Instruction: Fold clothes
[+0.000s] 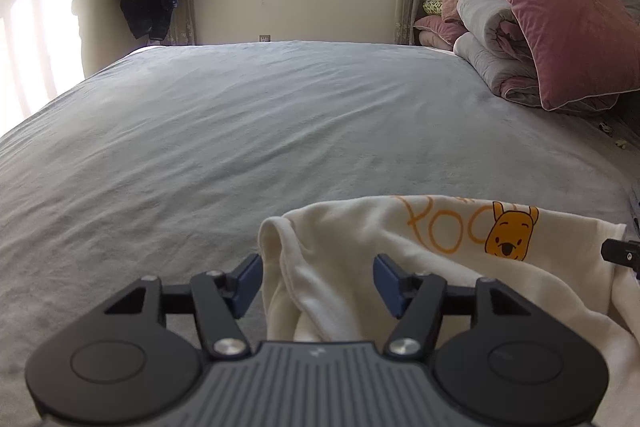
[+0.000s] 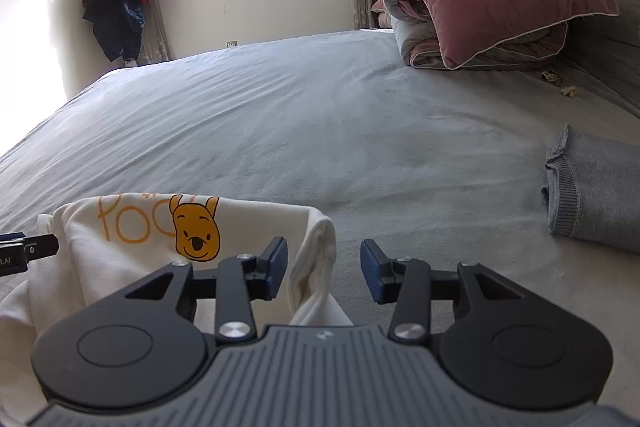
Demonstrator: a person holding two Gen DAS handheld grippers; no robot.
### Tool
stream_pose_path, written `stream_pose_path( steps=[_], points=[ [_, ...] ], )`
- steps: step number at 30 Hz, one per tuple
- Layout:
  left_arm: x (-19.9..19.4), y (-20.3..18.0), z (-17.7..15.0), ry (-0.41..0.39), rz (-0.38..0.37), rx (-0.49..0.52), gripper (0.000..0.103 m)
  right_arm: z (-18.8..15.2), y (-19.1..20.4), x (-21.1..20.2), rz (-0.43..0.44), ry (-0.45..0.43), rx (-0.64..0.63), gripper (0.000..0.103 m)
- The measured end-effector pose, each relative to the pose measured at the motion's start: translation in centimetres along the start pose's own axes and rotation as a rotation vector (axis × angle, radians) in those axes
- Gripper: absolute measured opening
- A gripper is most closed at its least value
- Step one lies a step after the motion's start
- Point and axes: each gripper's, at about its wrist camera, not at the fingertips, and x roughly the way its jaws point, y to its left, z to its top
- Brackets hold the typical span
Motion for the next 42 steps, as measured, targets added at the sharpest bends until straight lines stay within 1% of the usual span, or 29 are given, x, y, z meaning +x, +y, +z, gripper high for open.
stream_pose_path(
  steps=[1, 4, 8, 12, 18, 24, 29, 33, 36, 38, 39, 40, 41, 42],
  points=[
    [-0.5, -0.1, -0.1, 0.003, -0.005, -0.006, 0.072, -0.1, 0.1, -0.5, 0.004, 0.004, 0.004, 0.053],
    [-2.1, -0.2, -0.6, 0.012, -0.018, -0.021, 0.08, -0.4, 0.4, -2.1, 0.014, 0.017, 0.005, 0.055],
    [-4.1, -0.2, -1.2, 0.033, -0.026, -0.047, 0.083, -0.9, 0.8, -4.1, 0.023, 0.023, 0.006, 0.062],
    [-5.8, -0.1, -2.6, 0.07, -0.041, -0.079, 0.085, -1.7, 0.7, -6.0, 0.036, 0.035, 0.029, 0.063],
    [-7.8, 0.0, -5.3, 0.135, -0.072, -0.118, 0.085, -4.0, 0.6, -8.3, 0.059, 0.083, 0.055, 0.063],
    [-8.0, 0.2, -8.8, 0.225, -0.124, -0.193, 0.085, -6.6, 0.8, -10.3, 0.073, 0.13, 0.06, 0.063],
    [-8.3, 0.1, -11.5, 0.24, -0.17, -0.263, 0.084, -8.7, 1.1, -11.4, 0.096, 0.177, 0.082, 0.063],
    [-8.3, -0.8, -13.3, 0.25, -0.202, -0.27, 0.073, -10.0, 1.4, -11.5, 0.114, 0.206, 0.094, 0.063],
    [-8.6, -1.8, -14.4, 0.219, -0.19, -0.221, 0.067, -11.0, 1.4, -11.4, 0.136, 0.217, 0.1, 0.063],
    [-8.8, -2.5, -14.8, 0.201, -0.177, -0.184, 0.057, -11.7, 1.3, -11.2, 0.151, 0.227, 0.106, 0.063],
    [-8.8, -2.7, -14.9, 0.202, -0.191, -0.176, 0.045, -12.1, 1.2, -11.1, 0.158, 0.234, 0.111, 0.062],
    [-8.9, -3.0, -14.9, 0.206, -0.212, -0.17, 0.031, -12.3, 1.1, -10.9, 0.163, 0.244, 0.115, 0.057],
    [-8.9, -3.2, -15.0, 0.21, -0.233, -0.167, 0.026, -12.6, 1.1, -10.7, 0.168, 0.253, 0.119, 0.053],
    [-8.9, -3.4, -15.0, 0.21, -0.245, -0.161, 0.018, -12.6, 1.1, -10.7, 0.18, 0.255, 0.117, 0.043]
  ],
)
